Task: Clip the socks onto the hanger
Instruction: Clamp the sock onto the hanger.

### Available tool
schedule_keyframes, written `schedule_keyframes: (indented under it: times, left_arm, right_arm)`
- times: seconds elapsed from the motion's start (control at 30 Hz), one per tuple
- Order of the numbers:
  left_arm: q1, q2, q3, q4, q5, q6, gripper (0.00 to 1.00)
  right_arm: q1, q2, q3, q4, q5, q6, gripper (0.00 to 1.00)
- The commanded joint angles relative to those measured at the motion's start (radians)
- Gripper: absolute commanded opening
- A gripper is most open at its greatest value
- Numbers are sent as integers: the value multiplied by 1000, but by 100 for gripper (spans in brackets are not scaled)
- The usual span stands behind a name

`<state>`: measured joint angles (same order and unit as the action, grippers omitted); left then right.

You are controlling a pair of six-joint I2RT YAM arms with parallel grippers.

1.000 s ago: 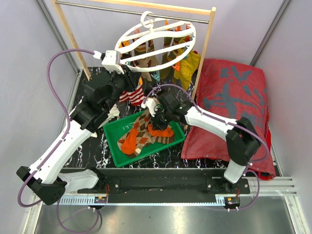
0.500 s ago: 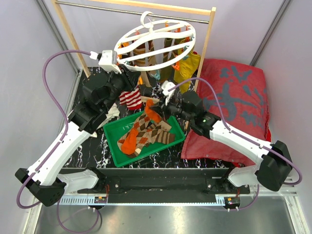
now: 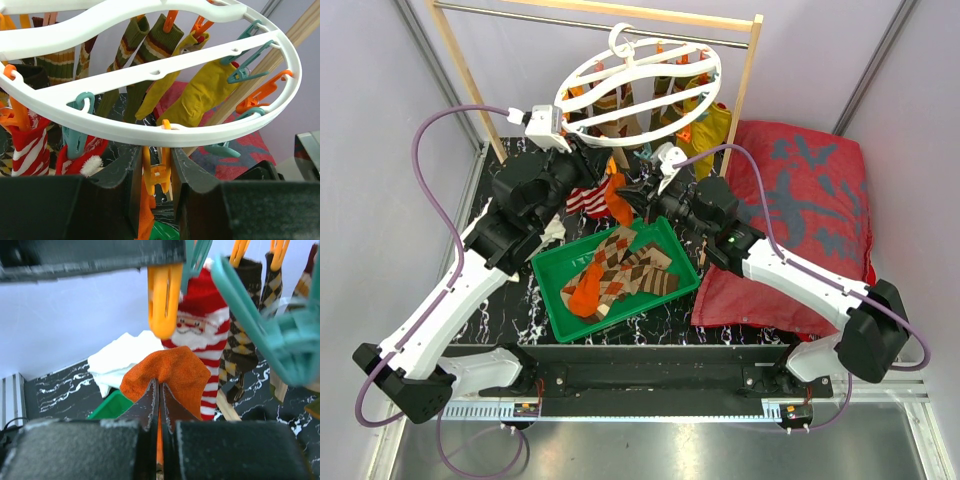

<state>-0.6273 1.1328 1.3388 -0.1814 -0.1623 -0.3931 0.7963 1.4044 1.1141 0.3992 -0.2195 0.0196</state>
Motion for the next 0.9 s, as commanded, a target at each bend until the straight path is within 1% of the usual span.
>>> schedule_keyframes:
  times: [0.0,0.2,0.5,0.87]
  left_arm:
    - [-6,-13,-10,23,29,11,0]
    - [-6,-10,-15,28,6,39,0]
    - [-6,-7,-16,28,18,86,0]
    - [-6,-2,-18,28,30,82,0]
  right_arm:
    - [3,4,69,64,19,14,0]
    - [3,1,82,64,6,20,0]
    - [1,-15,82,64,14,20,0]
    - [3,-19,84,79,32,32,0]
